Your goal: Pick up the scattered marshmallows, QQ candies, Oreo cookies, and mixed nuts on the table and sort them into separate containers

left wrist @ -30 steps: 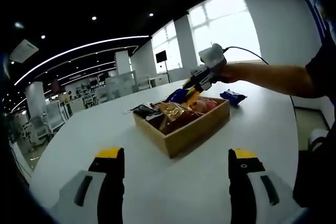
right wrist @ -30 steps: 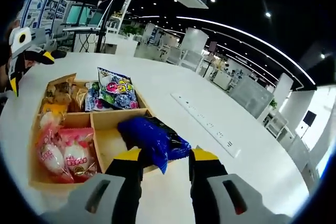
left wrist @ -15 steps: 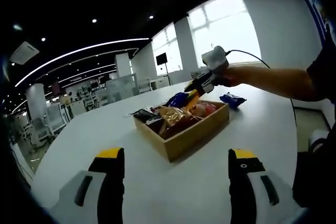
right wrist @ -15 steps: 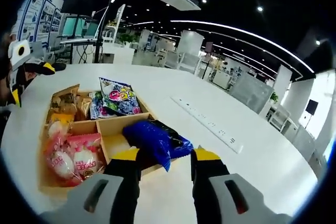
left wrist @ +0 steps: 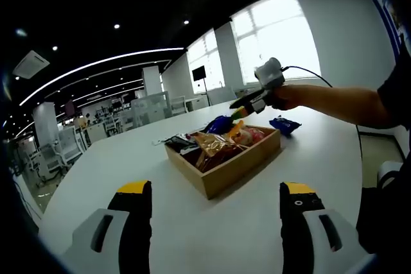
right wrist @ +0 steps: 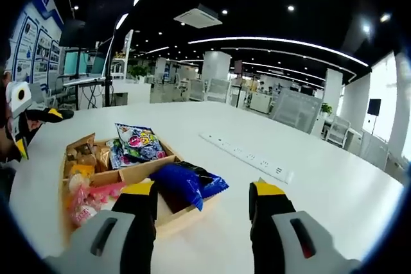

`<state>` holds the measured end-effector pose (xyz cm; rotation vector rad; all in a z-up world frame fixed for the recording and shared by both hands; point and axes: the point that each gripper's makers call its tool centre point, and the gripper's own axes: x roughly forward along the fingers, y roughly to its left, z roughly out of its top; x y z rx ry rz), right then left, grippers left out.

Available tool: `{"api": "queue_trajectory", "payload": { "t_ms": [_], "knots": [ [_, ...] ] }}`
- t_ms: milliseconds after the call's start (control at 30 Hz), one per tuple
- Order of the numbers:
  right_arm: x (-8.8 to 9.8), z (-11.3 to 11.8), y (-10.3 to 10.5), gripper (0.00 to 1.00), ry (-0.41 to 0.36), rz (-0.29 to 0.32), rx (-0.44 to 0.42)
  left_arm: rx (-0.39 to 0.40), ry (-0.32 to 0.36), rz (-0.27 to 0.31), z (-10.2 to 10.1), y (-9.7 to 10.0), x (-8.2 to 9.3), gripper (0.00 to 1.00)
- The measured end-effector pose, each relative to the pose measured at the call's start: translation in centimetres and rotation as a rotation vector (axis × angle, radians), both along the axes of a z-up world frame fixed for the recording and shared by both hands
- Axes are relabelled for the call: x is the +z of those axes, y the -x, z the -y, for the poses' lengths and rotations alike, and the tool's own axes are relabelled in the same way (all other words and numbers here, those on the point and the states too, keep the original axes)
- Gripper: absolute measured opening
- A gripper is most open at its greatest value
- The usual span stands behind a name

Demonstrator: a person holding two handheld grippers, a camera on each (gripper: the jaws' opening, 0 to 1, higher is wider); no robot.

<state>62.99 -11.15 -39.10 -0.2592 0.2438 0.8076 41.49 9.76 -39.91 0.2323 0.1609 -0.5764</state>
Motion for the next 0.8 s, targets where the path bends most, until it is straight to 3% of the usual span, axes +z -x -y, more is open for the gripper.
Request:
{"api": "queue_trajectory", "payload": {
  "t_ms": [100, 267, 800],
  "knots": [
    [0.2, 0.7, 0.6, 0.60, -0.021, 0.005, -0.021, 0.000, 0.000, 0.001, 0.0, 0.0, 0.1, 0.86],
    [0.6, 2.3, 1.1, 0.82, -0.053, 0.009, -0.088, 0.001, -0.002, 0.000, -0.1, 0.1, 0.0, 0.86],
    [2.0, 2.7, 6.1, 0.90, -0.132, -0.001, -0.082, -0.021, 0.013, 0.004, 0.5, 0.4, 0.2, 0.87]
  ]
}}
